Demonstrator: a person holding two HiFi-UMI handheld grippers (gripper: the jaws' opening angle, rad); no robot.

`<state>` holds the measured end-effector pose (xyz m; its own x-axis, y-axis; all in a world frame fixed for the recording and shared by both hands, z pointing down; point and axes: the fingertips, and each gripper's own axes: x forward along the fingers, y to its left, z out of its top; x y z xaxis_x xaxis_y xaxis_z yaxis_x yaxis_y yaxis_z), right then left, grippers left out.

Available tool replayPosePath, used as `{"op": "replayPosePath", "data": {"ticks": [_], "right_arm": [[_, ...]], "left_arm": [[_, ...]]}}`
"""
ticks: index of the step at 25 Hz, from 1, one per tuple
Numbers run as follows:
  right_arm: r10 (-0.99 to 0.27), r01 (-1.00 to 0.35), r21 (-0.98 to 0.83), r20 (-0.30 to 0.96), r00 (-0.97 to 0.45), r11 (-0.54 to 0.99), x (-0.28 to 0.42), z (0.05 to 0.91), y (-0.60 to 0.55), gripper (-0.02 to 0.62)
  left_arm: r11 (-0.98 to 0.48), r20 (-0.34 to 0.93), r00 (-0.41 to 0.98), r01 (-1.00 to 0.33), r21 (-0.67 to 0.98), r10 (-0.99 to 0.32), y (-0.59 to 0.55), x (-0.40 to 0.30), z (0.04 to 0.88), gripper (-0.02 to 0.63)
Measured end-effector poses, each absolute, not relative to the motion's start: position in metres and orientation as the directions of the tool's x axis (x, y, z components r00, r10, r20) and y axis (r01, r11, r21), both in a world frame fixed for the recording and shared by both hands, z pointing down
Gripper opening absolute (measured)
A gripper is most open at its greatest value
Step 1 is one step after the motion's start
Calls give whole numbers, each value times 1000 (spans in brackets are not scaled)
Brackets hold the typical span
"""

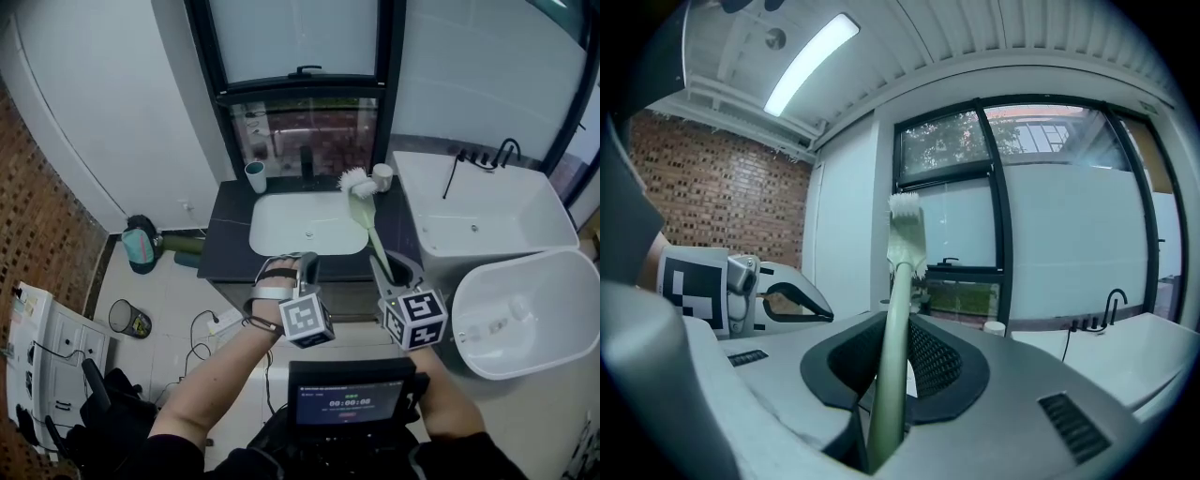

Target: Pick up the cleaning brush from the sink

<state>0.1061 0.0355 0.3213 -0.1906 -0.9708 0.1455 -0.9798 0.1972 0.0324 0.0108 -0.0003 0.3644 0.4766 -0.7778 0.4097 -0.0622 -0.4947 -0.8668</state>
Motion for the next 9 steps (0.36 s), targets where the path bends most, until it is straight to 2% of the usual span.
{"op": "replayPosePath", "data": {"ticks": [9], "right_arm": [[-974, -983, 30, 142, -178, 184, 107, 323, 37, 55]], "left_arm": [[-486, 412, 460, -50, -873, -787, -4, 3, 367, 15]]}}
